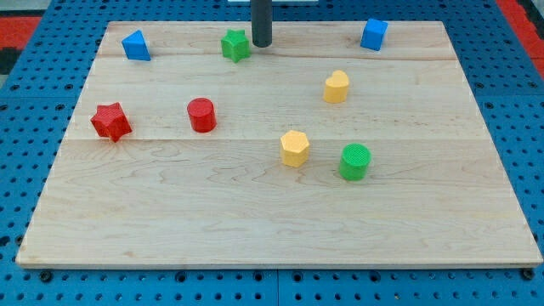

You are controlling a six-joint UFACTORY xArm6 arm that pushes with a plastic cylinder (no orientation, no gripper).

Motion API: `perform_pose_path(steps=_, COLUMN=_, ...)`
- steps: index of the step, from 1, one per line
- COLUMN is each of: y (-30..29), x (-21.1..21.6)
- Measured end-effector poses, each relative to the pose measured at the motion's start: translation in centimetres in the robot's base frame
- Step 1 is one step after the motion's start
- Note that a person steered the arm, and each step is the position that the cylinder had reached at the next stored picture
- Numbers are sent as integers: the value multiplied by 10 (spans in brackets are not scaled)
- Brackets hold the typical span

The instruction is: Place the yellow hexagon below the yellow heart

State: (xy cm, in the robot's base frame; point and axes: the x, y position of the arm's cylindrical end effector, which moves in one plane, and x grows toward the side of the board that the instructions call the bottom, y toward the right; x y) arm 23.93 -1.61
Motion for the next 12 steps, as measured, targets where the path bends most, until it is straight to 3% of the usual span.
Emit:
perform_pose_path(steps=3, y=10, x=0)
perform_pose_path(steps=5, y=67, x=7)
perform_pose_path(steps=8, y=44, x=90)
perform_pose_path(steps=9, y=6, x=165)
perform_pose_path(steps=10, y=-4, x=200)
perform_pose_path(steps=12, y=19, x=206)
